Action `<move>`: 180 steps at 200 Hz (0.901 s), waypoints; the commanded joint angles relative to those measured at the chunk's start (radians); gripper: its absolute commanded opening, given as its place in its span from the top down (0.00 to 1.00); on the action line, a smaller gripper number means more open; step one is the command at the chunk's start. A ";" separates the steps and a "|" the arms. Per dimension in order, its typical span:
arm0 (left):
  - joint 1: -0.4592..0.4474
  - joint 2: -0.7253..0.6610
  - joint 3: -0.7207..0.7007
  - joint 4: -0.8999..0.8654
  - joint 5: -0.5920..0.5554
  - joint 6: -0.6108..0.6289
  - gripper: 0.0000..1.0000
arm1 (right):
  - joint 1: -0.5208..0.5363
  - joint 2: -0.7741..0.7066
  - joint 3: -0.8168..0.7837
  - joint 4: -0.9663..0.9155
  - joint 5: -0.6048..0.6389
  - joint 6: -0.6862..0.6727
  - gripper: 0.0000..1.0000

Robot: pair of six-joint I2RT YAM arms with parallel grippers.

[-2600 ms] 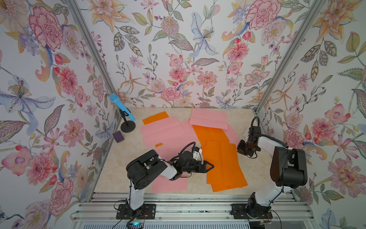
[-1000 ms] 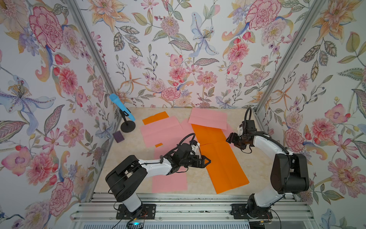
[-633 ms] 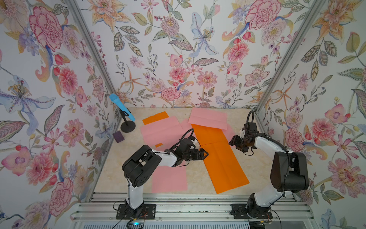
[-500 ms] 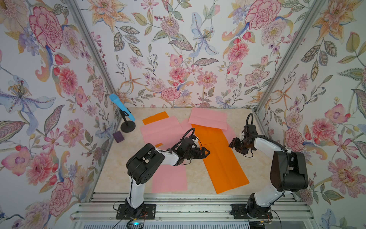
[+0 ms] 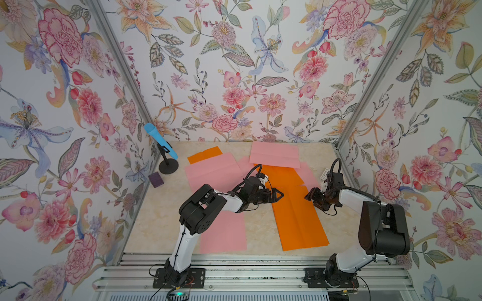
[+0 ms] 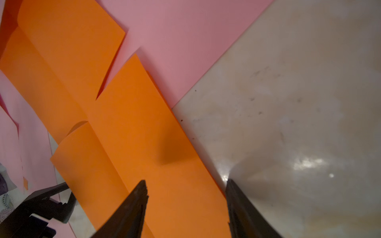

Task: Sort the scattered colored papers by color
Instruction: Pick up the colored paper.

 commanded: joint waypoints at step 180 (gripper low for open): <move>0.196 -0.351 -0.044 -0.428 -0.321 0.350 0.00 | 0.330 0.267 0.235 0.796 0.071 0.748 0.09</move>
